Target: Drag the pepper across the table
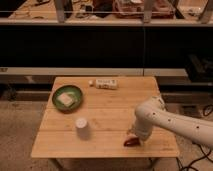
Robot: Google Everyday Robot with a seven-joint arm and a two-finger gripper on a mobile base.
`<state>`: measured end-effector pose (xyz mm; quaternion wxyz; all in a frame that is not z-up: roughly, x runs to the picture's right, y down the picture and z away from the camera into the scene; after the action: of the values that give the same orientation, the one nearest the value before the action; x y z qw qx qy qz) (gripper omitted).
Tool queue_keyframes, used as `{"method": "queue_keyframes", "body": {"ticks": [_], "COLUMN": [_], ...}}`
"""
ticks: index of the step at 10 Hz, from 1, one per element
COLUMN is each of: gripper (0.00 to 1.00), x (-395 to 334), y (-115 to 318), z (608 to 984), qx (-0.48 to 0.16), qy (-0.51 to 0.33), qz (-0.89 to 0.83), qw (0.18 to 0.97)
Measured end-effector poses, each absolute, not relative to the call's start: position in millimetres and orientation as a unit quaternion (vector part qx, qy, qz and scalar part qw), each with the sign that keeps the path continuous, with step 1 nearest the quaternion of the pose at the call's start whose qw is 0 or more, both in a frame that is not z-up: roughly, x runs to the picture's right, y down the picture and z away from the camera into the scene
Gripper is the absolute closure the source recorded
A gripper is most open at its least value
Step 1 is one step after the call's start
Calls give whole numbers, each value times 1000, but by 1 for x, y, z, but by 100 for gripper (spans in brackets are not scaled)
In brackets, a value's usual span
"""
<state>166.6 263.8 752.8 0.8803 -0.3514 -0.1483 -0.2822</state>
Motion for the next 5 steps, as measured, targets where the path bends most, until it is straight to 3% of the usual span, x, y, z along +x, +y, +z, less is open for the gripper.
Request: {"method": "queue_keyframes", "body": {"ticks": [3,5], "gripper": [37,55], "x": [173,168], "y": [272,275], "z": [760,765], "qx": [-351,-347], "qy": [-125,-129], "qz": [-250,-240], "qw": [894,898]}}
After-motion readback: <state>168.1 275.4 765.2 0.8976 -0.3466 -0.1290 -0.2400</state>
